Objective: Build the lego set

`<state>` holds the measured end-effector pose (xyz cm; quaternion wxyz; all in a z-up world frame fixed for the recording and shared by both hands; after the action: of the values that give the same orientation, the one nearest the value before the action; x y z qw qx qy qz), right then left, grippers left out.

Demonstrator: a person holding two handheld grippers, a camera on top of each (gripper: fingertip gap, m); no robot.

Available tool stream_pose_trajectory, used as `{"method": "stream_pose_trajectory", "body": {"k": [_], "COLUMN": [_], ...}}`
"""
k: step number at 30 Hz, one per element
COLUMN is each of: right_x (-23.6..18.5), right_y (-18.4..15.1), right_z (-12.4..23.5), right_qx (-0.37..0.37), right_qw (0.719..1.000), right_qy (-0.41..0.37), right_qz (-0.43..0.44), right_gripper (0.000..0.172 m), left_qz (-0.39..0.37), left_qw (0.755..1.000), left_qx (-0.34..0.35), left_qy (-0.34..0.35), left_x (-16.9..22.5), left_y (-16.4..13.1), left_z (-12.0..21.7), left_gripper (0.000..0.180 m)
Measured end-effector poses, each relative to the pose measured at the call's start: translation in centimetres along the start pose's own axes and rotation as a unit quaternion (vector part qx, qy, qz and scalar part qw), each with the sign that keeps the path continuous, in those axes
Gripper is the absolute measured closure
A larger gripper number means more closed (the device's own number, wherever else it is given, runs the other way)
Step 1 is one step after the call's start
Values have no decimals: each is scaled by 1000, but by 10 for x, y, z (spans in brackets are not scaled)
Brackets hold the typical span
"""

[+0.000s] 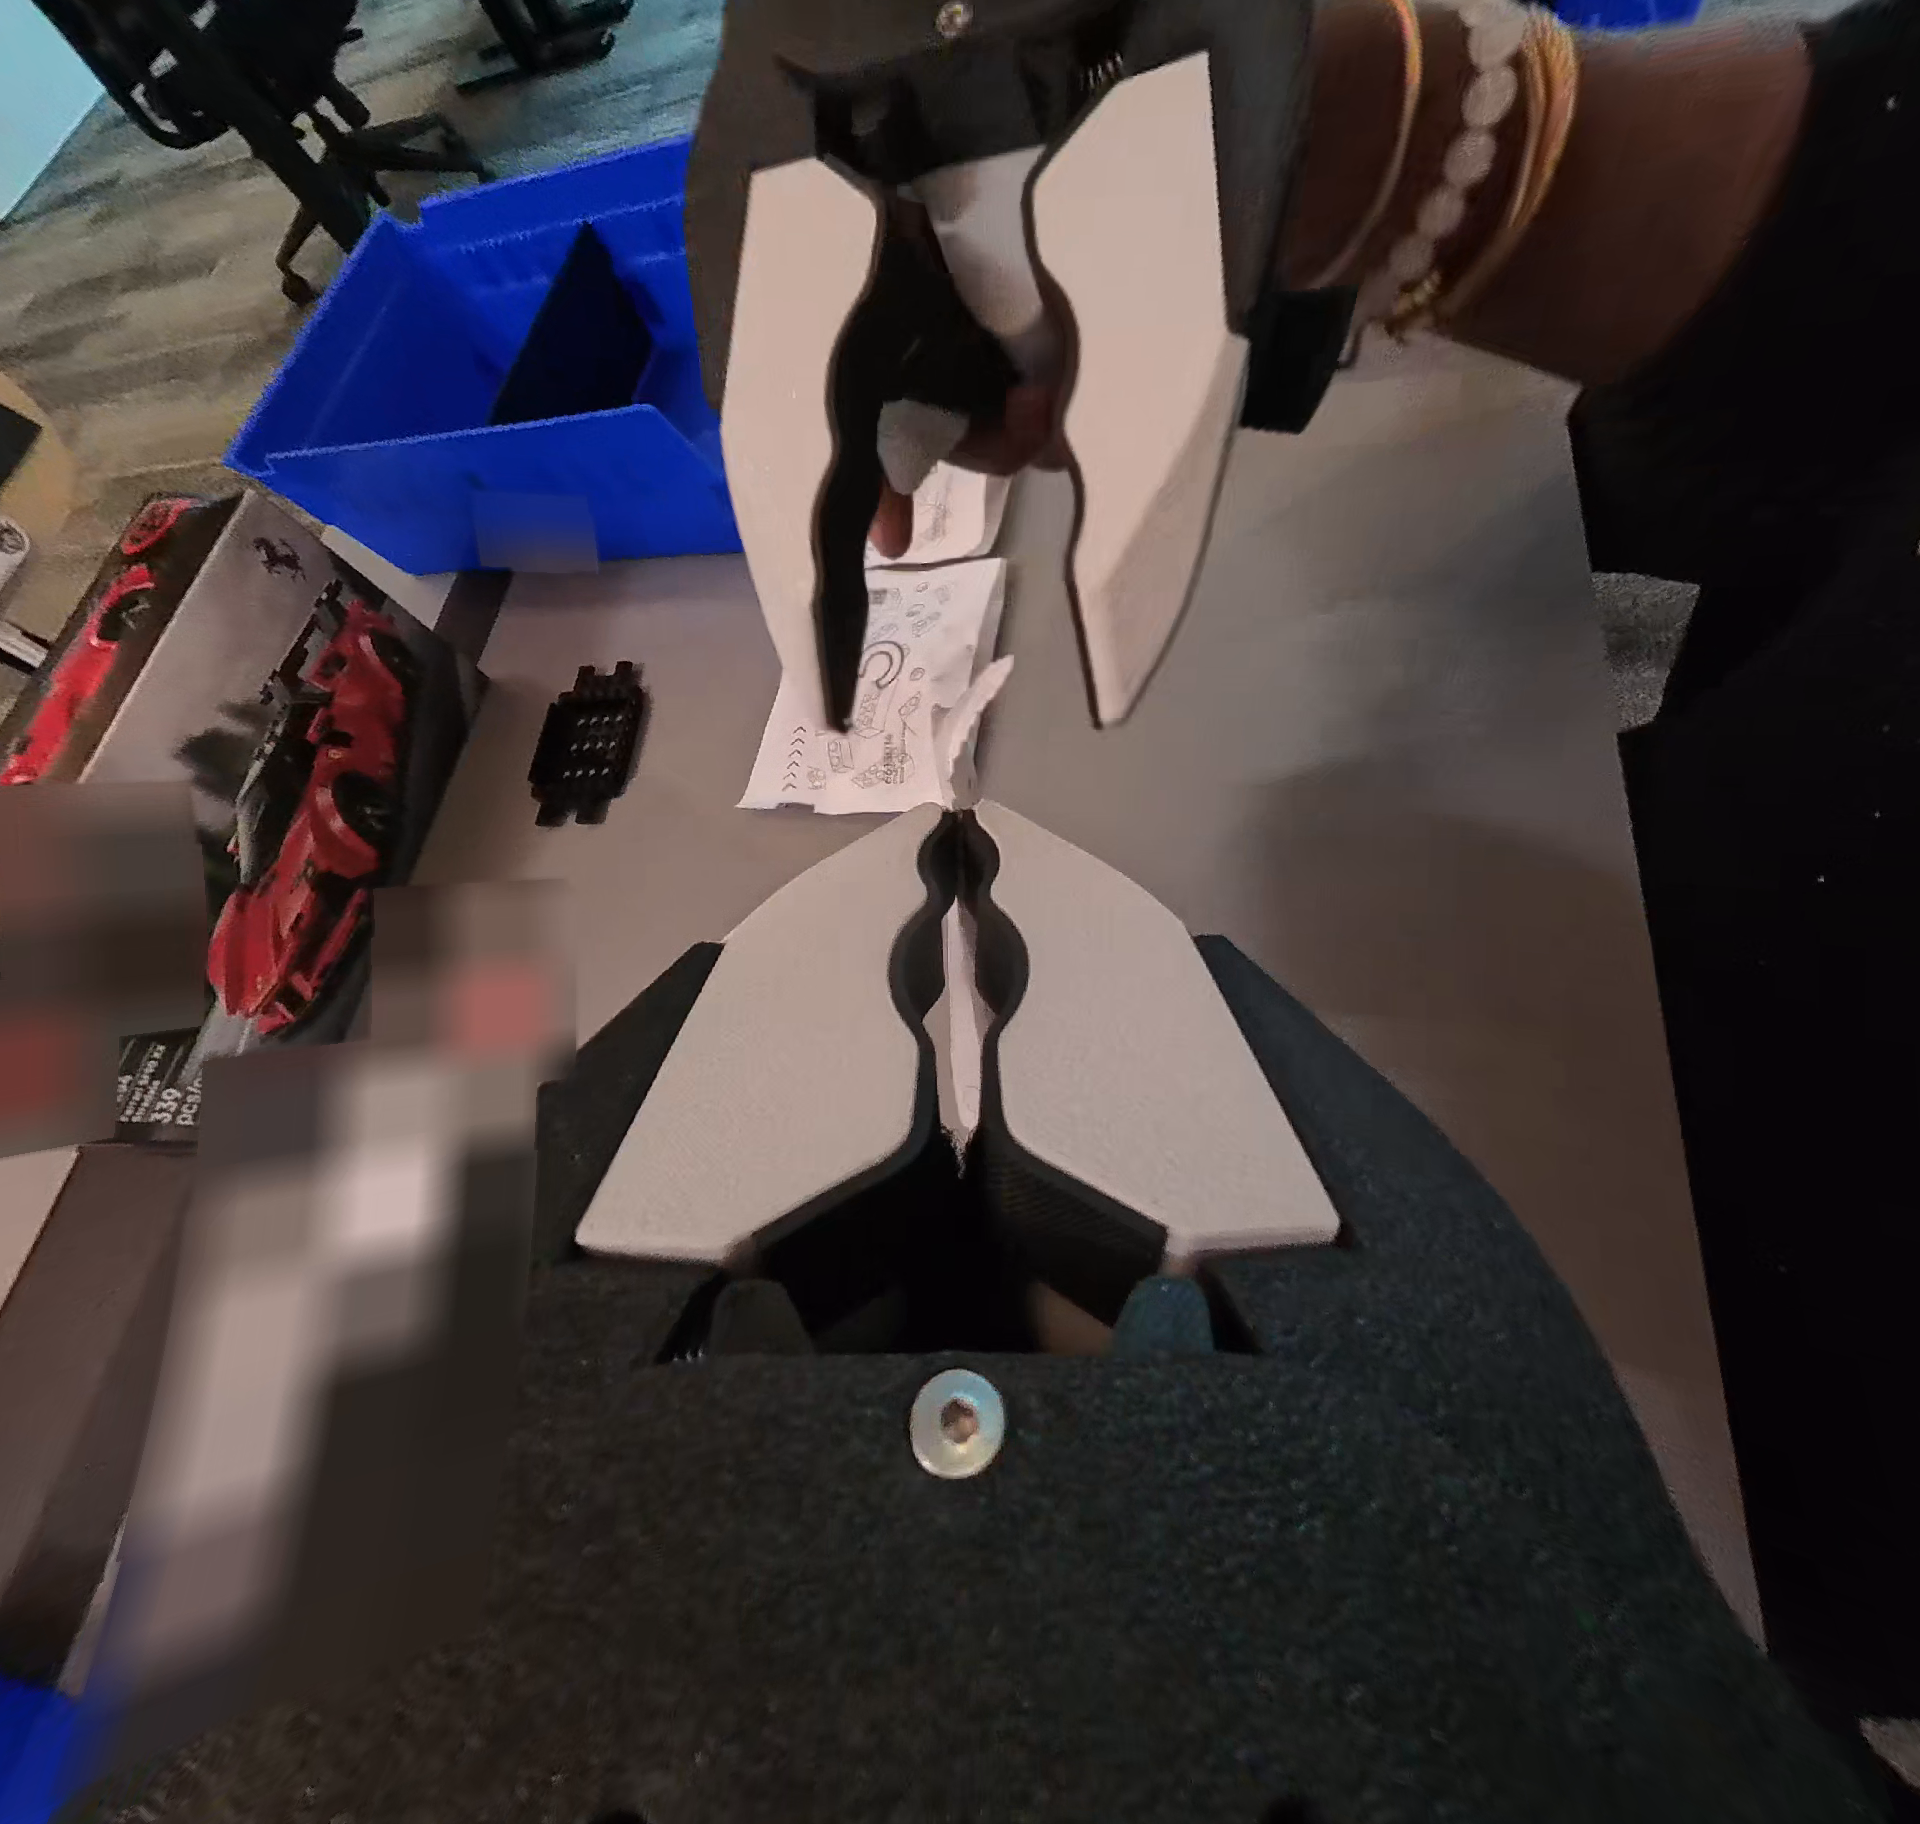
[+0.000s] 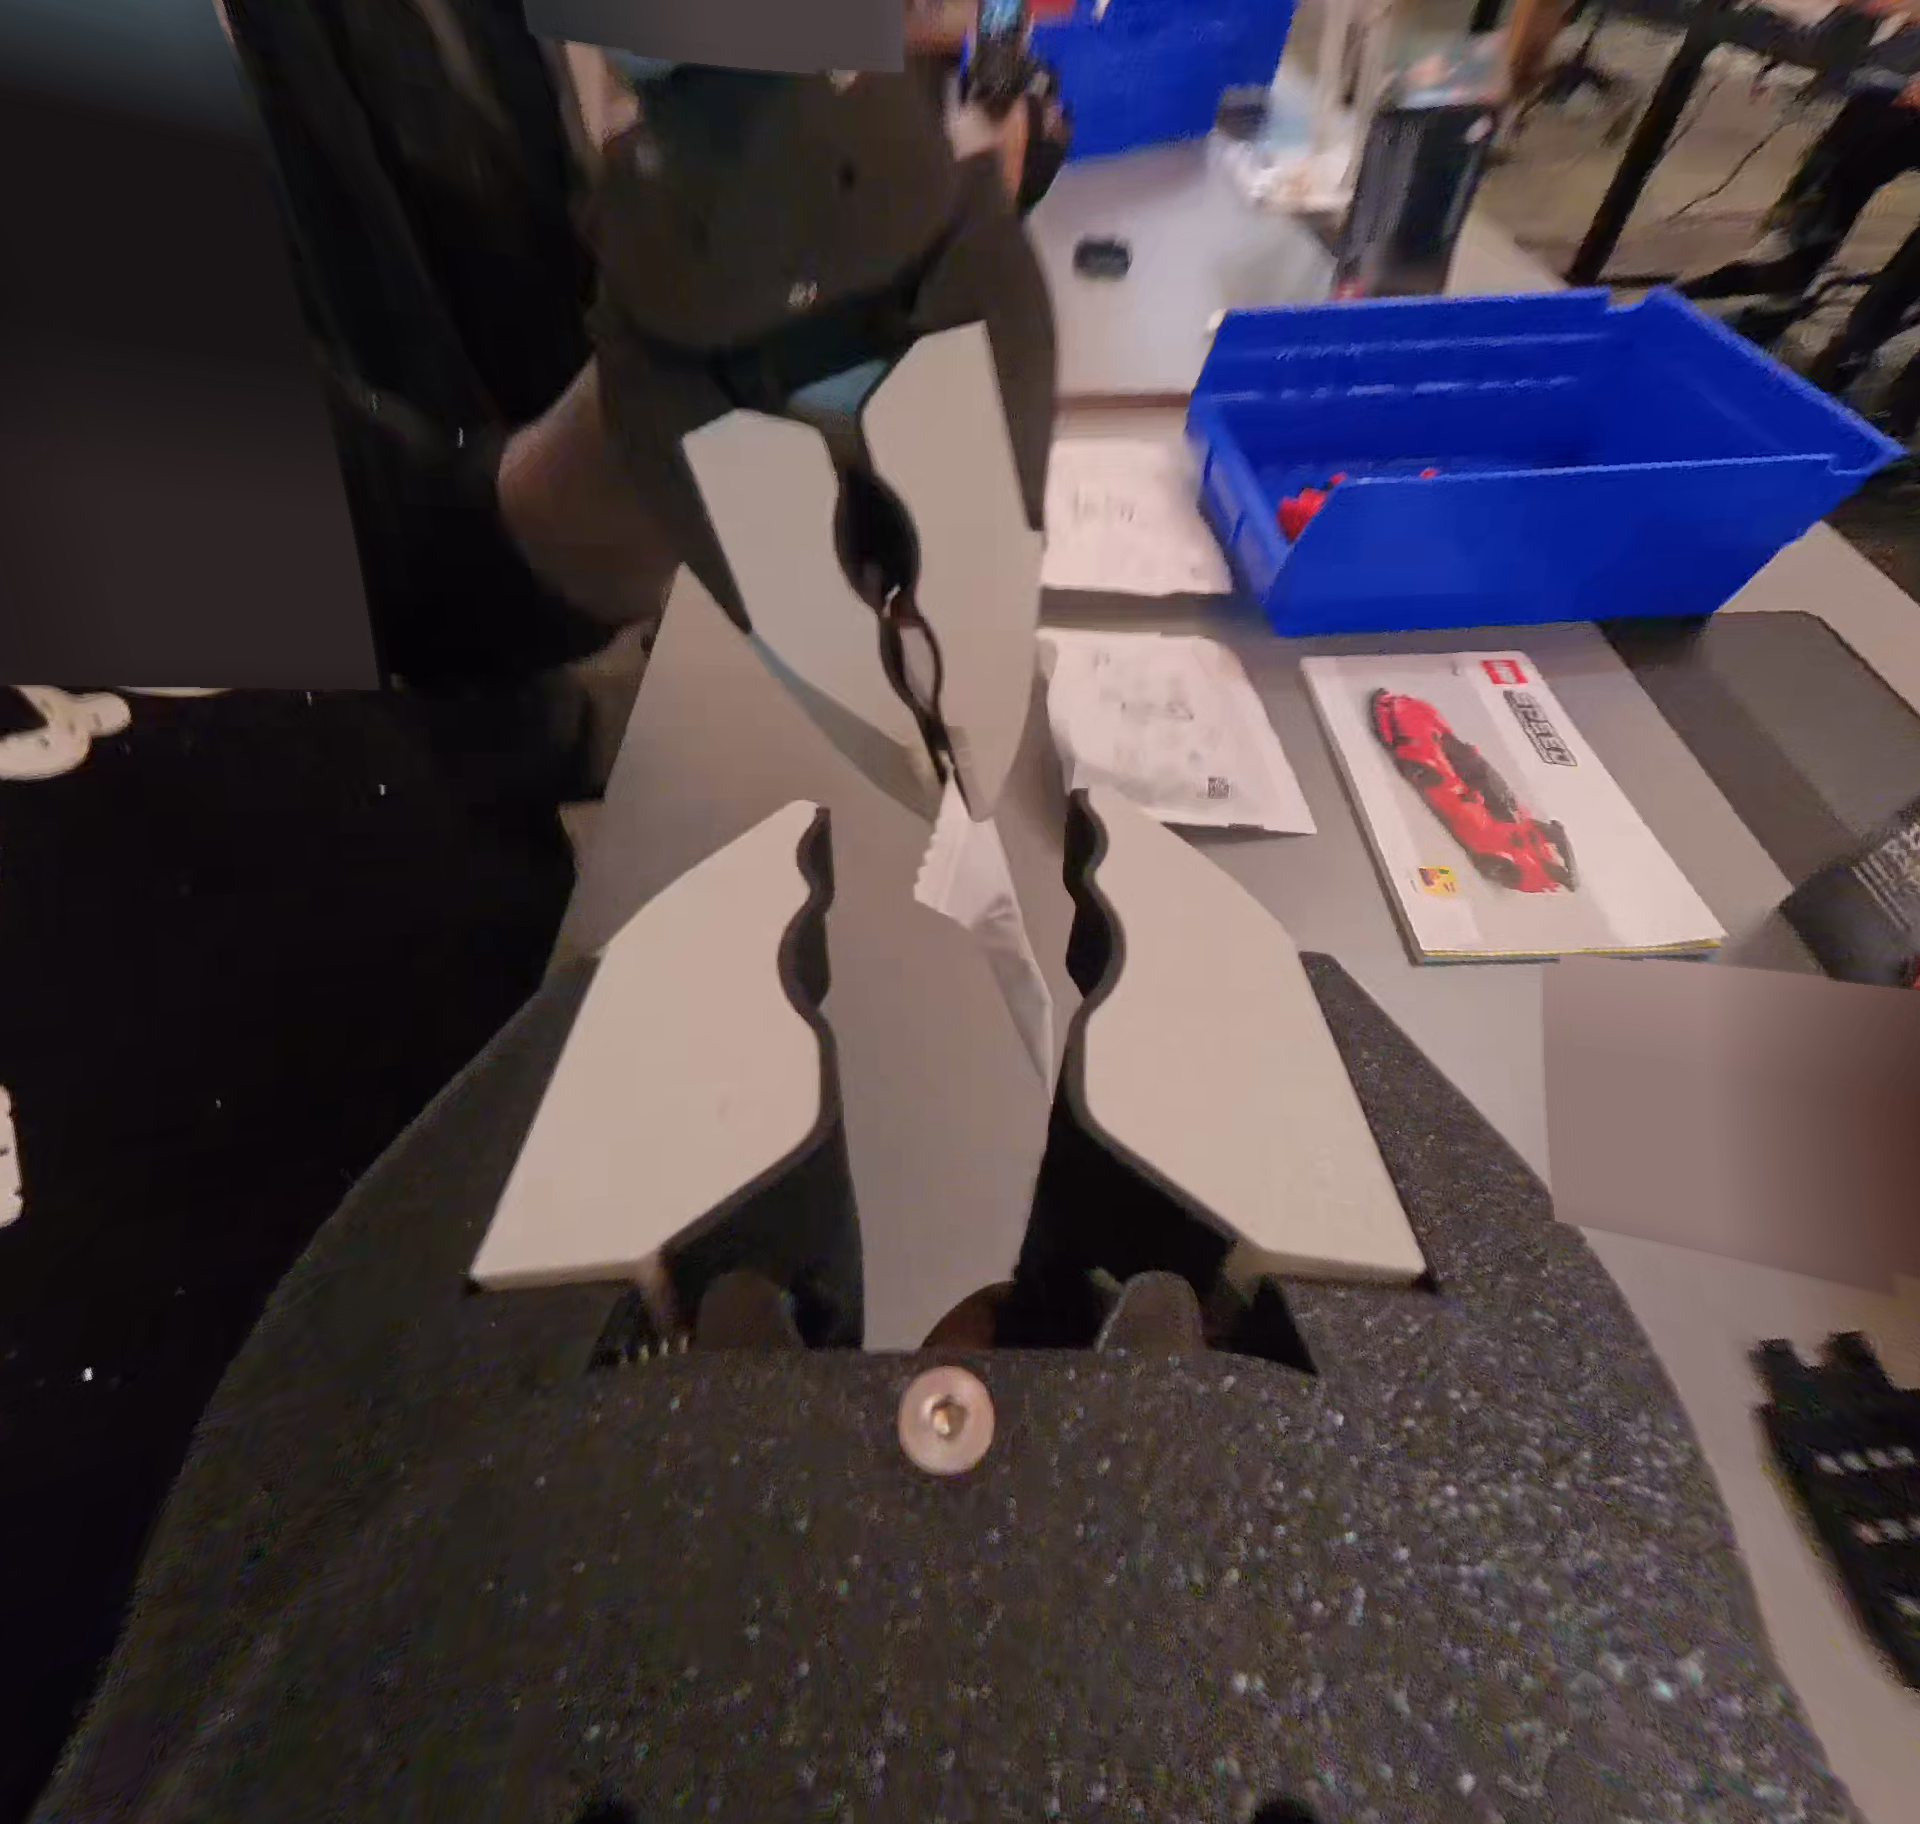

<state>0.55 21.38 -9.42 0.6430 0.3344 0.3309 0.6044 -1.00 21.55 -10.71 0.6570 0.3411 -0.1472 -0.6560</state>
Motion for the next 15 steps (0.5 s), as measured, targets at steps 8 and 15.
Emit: {"method": "stream_pose_trajectory", "body": {"k": [8, 15], "right_x": [-3, -7], "right_y": [-1, 2], "right_z": [-10, -6], "right_qx": [-91, -25], "right_qw": [992, 998], "right_qy": [-14, 27], "right_qz": [89, 46], "right_gripper": [171, 171], "left_qz": [-20, -30], "left_qw": [1000, 999], "left_qx": [-11, -17], "left_qy": [-9, 4], "left_x": [5, 7], "left_y": [1, -3], "left_z": [-1, -2], "left_gripper": [180, 180]}}
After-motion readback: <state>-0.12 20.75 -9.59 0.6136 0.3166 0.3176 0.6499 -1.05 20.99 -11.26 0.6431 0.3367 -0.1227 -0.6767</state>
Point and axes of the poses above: each gripper's, where its closed fingertips meet, z back along the fingers, y out of its top, x = y × z across the jaws, the point moved 1 cm from there along z, back along the fingers, and after that the axes turned 14 degrees about -x, right-handed, at the moved point
